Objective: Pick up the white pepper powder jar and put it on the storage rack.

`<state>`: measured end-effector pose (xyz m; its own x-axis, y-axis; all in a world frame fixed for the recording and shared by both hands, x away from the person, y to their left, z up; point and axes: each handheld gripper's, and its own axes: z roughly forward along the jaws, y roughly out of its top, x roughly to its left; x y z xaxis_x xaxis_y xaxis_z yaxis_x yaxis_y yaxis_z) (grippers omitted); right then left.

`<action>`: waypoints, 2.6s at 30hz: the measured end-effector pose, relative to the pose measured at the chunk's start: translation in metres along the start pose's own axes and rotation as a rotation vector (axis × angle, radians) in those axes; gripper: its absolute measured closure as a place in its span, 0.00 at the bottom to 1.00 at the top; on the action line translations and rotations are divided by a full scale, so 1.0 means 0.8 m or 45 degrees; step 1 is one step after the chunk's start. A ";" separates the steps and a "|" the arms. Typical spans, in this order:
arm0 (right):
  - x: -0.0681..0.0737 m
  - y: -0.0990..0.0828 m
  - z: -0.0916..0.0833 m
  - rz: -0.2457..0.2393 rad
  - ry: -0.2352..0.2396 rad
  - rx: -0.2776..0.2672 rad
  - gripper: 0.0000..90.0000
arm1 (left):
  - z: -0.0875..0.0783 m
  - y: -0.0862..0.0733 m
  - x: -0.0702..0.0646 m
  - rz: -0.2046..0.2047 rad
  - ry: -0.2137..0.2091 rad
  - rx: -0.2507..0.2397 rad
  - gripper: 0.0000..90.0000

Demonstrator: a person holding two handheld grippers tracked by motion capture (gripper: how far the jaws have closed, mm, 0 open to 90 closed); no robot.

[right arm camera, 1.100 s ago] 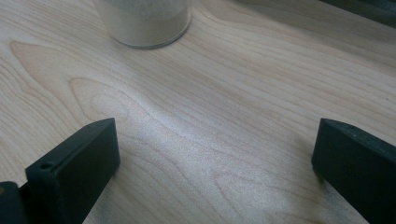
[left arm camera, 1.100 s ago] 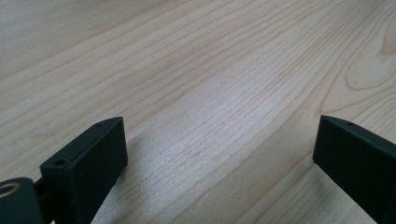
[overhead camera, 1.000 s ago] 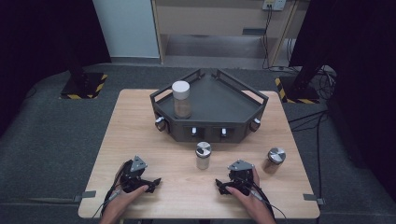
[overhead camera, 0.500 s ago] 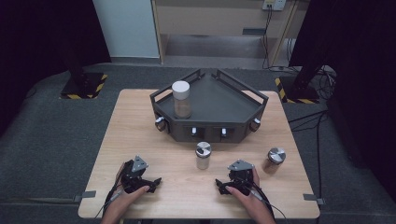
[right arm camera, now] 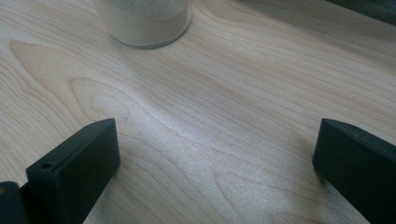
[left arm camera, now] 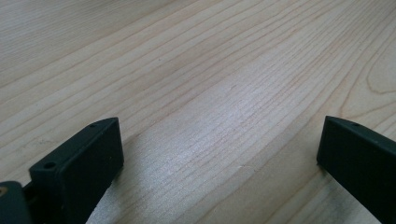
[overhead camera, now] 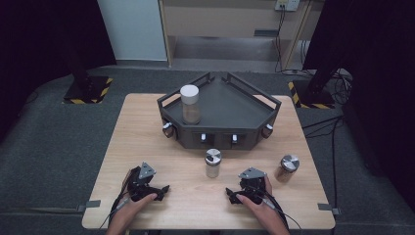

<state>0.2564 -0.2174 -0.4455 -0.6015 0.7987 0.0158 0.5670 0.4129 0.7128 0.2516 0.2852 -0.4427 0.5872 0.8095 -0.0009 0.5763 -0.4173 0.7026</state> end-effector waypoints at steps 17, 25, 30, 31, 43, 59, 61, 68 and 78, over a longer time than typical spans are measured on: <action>0.008 0.036 -0.014 -0.019 0.010 -0.006 0.04 | 0.000 0.000 0.001 0.006 -0.006 0.000 0.00; 0.021 0.057 -0.011 -0.067 0.030 -0.003 0.04 | 0.000 -0.001 0.001 0.006 -0.006 -0.001 0.00; 0.022 0.066 -0.007 -0.057 0.031 -0.007 0.04 | 0.000 0.000 0.001 0.006 -0.006 0.000 0.00; 0.022 0.068 -0.006 -0.053 0.035 -0.010 0.04 | 0.000 0.000 0.001 0.007 -0.005 0.001 0.00; 0.023 0.085 0.014 -0.028 0.058 -0.018 0.05 | 0.000 0.000 0.001 0.007 -0.005 0.000 0.00; 0.030 0.100 0.041 -0.001 0.087 -0.019 0.09 | 0.000 0.000 0.001 0.006 -0.005 0.000 0.00; 0.031 0.101 0.043 0.006 0.092 -0.016 0.09 | 0.000 0.000 0.001 0.006 -0.005 0.000 0.00; 0.032 0.103 0.052 0.019 0.076 -0.008 0.14 | 0.000 0.000 0.001 0.006 -0.005 0.000 0.00; 0.035 0.106 0.059 0.029 0.062 -0.004 0.23 | 0.000 -0.001 0.001 0.006 -0.005 -0.001 0.00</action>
<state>0.3138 -0.1393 -0.4177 -0.6153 0.7855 0.0663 0.5794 0.3935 0.7138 0.2518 0.2863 -0.4428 0.5922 0.8058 -0.0005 0.5733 -0.4209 0.7030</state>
